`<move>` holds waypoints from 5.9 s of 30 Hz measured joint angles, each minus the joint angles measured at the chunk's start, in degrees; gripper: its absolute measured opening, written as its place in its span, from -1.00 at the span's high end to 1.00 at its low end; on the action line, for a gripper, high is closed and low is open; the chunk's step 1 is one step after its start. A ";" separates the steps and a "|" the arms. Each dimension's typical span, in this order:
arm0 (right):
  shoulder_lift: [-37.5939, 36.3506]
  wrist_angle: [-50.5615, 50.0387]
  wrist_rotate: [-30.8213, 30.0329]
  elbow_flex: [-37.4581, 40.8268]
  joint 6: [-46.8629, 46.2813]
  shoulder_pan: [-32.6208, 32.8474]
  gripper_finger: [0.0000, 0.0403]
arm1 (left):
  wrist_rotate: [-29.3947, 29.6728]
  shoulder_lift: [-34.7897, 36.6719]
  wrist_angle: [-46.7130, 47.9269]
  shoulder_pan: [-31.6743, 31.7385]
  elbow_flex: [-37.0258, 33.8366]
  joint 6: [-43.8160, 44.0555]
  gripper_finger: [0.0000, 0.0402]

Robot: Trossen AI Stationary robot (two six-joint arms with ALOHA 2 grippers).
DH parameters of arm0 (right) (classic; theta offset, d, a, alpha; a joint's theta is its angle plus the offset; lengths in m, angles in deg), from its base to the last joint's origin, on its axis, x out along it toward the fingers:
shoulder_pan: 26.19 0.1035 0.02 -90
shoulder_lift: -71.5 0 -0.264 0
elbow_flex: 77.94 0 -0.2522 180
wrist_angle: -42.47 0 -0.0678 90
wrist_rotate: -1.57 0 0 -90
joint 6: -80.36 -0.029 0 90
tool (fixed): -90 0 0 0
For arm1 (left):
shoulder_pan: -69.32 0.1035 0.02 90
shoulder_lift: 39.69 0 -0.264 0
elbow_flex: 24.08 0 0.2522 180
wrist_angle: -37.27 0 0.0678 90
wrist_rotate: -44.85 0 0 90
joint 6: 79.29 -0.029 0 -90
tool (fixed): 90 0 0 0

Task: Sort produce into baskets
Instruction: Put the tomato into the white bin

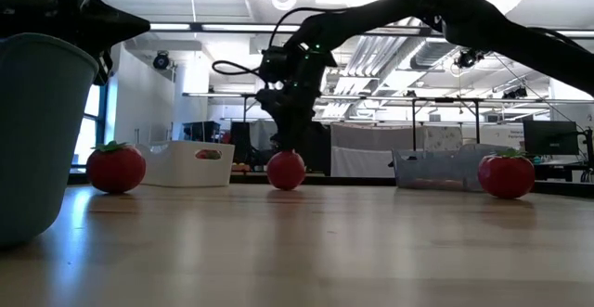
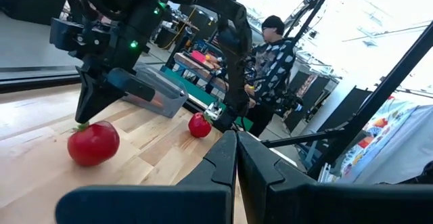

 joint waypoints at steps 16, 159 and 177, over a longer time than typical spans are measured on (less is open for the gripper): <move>-6.78 2.89 -1.51 -0.04 -1.41 1.54 1.00 | 0.17 0.00 0.00 0.02 0.00 -0.66 1.00; -46.00 -8.67 -6.69 47.06 -31.65 18.32 1.00 | -1.90 0.01 3.36 0.01 4.15 -5.41 1.00; -62.72 -8.17 -12.98 70.90 -46.10 21.44 0.11 | -0.83 0.00 5.06 0.00 4.15 -3.92 0.99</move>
